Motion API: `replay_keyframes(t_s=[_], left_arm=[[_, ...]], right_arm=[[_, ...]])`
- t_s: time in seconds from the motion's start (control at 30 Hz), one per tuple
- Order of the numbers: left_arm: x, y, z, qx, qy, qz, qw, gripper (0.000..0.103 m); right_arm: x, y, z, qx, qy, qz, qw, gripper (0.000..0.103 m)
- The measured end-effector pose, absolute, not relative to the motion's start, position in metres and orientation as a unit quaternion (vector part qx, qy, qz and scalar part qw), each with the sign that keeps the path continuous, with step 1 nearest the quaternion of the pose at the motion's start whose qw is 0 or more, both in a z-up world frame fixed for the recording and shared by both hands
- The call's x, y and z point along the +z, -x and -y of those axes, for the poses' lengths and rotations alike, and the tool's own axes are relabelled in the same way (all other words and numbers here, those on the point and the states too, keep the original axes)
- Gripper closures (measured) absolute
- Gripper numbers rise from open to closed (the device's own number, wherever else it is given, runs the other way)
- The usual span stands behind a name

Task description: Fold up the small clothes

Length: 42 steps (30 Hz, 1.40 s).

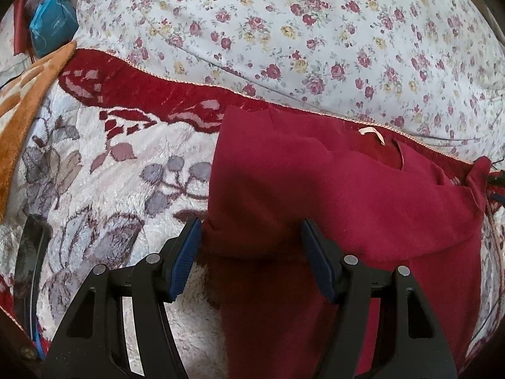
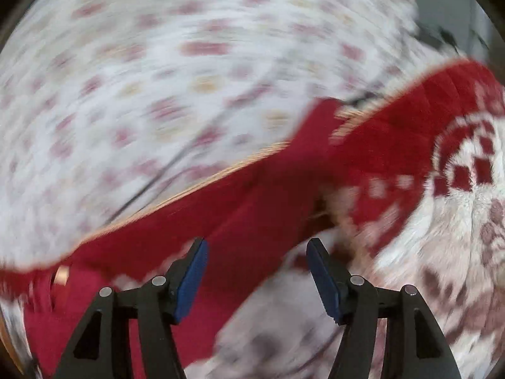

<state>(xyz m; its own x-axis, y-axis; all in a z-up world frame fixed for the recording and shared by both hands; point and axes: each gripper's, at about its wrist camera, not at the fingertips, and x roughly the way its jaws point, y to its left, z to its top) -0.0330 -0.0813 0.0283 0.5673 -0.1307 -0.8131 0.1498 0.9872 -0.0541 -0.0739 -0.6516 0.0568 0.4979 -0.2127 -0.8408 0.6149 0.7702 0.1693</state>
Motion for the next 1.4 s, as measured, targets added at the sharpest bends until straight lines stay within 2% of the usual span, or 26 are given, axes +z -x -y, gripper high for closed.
replay_keyframes(t_s=[0.23, 0.37, 0.4, 0.47, 0.57, 0.77, 0.9, 1.0, 1.1, 1.2, 1.4], left_arm=[[0.023, 0.026, 0.086, -0.075, -0.014, -0.456, 0.887, 0.037], [0.023, 0.026, 0.087, -0.074, -0.016, -0.454, 0.888, 0.037], [0.023, 0.025, 0.087, -0.074, -0.016, -0.454, 0.888, 0.037], [0.023, 0.025, 0.086, -0.074, -0.012, -0.455, 0.887, 0.037], [0.026, 0.026, 0.084, -0.077, -0.006, -0.454, 0.888, 0.037], [0.048, 0.035, 0.072, -0.075, 0.016, -0.431, 0.899, 0.037], [0.063, 0.041, 0.061, -0.073, 0.031, -0.411, 0.908, 0.037], [0.071, 0.044, 0.05, -0.07, 0.046, -0.403, 0.911, 0.037], [0.077, 0.046, 0.037, -0.066, 0.064, -0.398, 0.913, 0.037], [0.079, 0.044, 0.024, -0.063, 0.083, -0.396, 0.912, 0.037], [0.072, 0.036, 0.013, -0.064, 0.102, -0.406, 0.906, 0.037]], right_arm=[[0.043, 0.059, 0.718, -0.251, -0.286, -0.397, 0.835, 0.043], [0.03, 0.042, 0.726, -0.229, -0.292, -0.392, 0.842, 0.068], [0.029, 0.037, 0.725, -0.229, -0.28, -0.4, 0.842, 0.081], [0.029, 0.035, 0.725, -0.228, -0.281, -0.405, 0.84, 0.096], [0.056, 0.052, 0.715, -0.215, -0.282, -0.374, 0.857, 0.097], [0.164, 0.104, 0.694, -0.155, -0.261, -0.3, 0.905, 0.097], [0.223, 0.114, 0.64, -0.073, -0.226, -0.286, 0.928, 0.097], [0.247, 0.114, 0.589, -0.004, -0.199, -0.294, 0.935, 0.097], [0.251, 0.09, 0.513, 0.078, -0.168, -0.325, 0.927, 0.097], [0.233, 0.069, 0.442, 0.138, -0.135, -0.359, 0.913, 0.097], [0.126, 0.022, 0.302, 0.212, -0.137, -0.425, 0.869, 0.097]])
